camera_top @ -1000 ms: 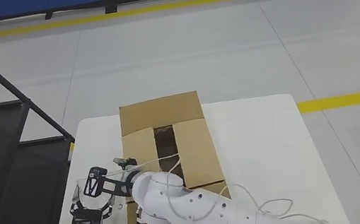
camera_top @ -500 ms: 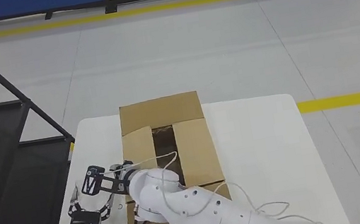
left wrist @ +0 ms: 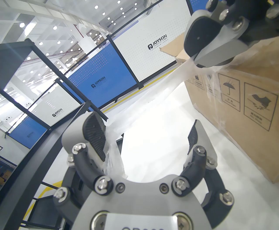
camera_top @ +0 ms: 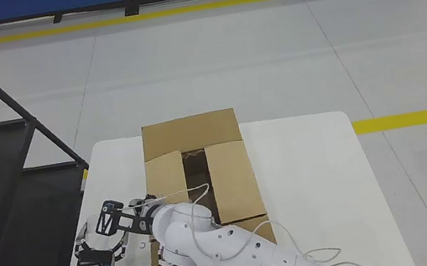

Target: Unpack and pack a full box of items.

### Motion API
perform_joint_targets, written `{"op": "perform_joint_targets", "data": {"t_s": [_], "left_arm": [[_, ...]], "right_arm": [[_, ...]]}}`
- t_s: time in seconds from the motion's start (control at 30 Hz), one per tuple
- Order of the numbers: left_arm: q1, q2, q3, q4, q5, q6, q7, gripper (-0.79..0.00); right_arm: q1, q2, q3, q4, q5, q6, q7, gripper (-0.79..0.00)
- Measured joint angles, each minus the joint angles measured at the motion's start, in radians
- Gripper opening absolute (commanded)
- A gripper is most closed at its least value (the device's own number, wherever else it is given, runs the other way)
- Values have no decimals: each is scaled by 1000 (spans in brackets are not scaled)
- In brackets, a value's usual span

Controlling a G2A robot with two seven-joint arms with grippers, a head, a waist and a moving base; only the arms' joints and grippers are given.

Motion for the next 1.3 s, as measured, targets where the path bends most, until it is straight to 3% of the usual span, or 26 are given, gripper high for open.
{"op": "perform_joint_targets", "data": {"t_s": [0.27,0.3,0.33,0.4,0.43,0.5,0.9,1.17,1.2,1.23,1.3], "left_arm": [[1,0,-13,13,-7,2,3,0],[2,0,-14,13,-8,2,4,0],[2,0,-14,14,-8,2,5,0],[4,-1,-14,16,-9,2,6,0],[4,-1,-14,17,-10,2,7,0],[5,-2,-13,19,-11,4,7,0],[5,-5,-16,21,-19,11,6,0],[1,-8,-15,30,-16,30,-15,-25],[-1,-8,-14,32,-17,34,-18,-46],[-3,-9,-14,34,-17,38,-19,-135],[-7,-9,-15,38,-17,44,-22,-394]], "right_arm": [[-10,-10,22,6,-25,-11,-1,-785],[-12,-11,24,6,-28,-13,-1,-674],[-13,-12,26,6,-31,-14,0,-493],[-16,-14,31,6,-37,-22,6,-308],[-17,-15,32,5,-39,-26,10,-157],[-18,-17,36,4,-44,-38,20,-12],[-35,-29,60,-15,-69,-83,58,0],[-45,-33,83,-31,-50,-168,76,0],[-46,-33,85,-33,-47,-177,79,0],[-47,-33,88,-34,-45,-185,81,0],[-50,-33,95,-37,-40,-205,85,0]]}}
